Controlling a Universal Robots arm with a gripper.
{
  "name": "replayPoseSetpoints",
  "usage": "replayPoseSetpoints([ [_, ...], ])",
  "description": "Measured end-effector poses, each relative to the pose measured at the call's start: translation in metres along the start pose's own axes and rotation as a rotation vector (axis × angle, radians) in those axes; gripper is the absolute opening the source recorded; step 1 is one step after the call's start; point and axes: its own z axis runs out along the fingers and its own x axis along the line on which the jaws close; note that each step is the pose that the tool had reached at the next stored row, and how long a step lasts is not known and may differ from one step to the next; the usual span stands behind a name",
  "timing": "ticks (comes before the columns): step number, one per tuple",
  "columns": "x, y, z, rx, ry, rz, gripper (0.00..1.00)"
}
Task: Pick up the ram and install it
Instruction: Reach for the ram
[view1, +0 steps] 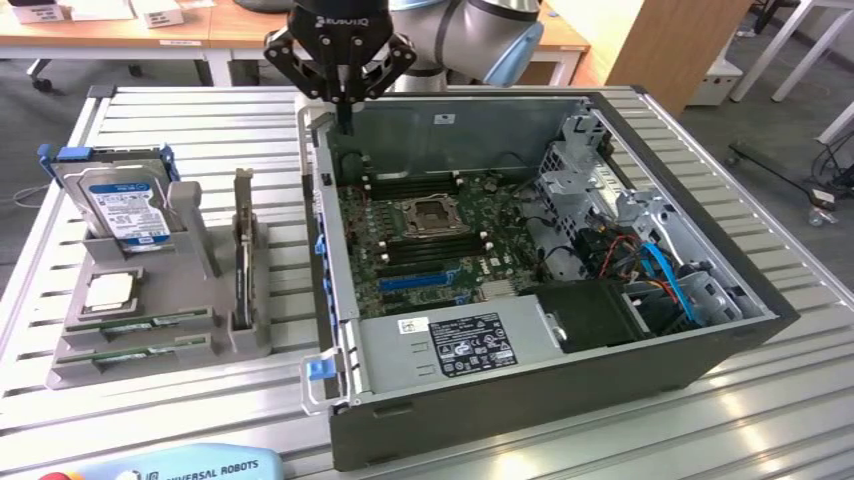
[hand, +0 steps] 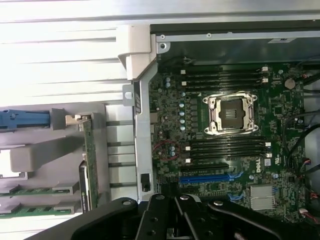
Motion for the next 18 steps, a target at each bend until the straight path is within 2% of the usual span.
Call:
replayPoseSetpoints([
  [18,0.044,-0.0018,-0.0008,-0.0001,0.0000,0.000,0.10],
])
